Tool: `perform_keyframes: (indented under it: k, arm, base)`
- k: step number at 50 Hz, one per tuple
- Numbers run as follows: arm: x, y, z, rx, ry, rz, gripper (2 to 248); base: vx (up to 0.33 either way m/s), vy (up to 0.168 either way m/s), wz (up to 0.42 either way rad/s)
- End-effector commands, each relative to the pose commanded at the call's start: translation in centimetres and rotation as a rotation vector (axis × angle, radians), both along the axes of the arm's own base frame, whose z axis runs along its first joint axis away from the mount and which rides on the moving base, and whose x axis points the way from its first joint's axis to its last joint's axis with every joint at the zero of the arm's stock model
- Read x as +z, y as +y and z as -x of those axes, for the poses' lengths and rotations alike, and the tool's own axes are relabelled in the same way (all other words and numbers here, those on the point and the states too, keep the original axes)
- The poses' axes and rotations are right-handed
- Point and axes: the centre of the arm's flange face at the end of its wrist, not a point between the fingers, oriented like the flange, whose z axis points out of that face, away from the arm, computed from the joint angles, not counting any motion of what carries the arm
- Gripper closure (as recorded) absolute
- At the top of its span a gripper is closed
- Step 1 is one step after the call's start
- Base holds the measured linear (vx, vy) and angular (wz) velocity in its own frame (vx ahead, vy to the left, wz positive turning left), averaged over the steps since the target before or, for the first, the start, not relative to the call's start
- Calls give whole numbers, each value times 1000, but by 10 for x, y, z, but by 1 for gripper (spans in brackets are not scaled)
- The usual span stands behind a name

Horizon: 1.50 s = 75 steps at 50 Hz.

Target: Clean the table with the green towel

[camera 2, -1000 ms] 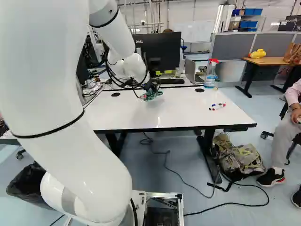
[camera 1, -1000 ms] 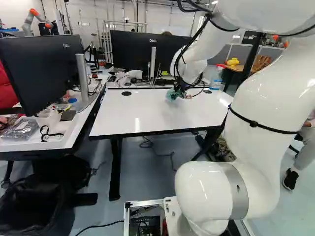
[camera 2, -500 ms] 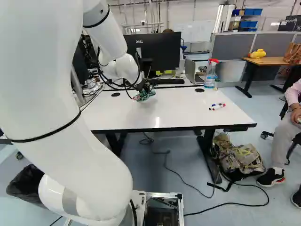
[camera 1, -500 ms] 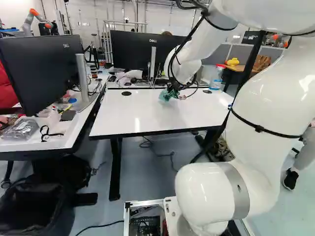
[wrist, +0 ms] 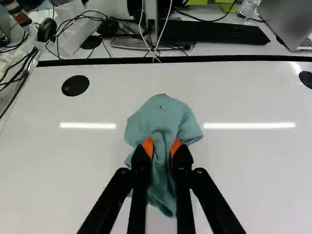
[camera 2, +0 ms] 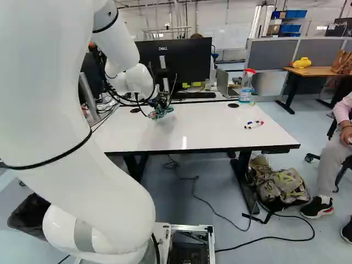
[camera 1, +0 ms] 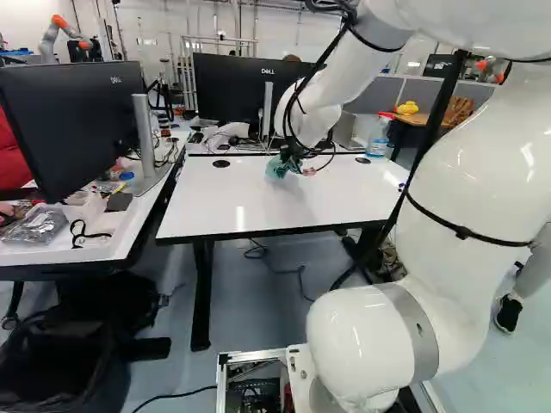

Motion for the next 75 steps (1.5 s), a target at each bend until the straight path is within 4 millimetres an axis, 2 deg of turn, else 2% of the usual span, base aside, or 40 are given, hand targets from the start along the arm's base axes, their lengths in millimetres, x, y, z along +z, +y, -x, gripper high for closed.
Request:
perform_keyframes:
  k: [75]
  arm:
    - [0, 120, 32, 260, 1, 0, 192]
  base:
    - [0, 0, 0]
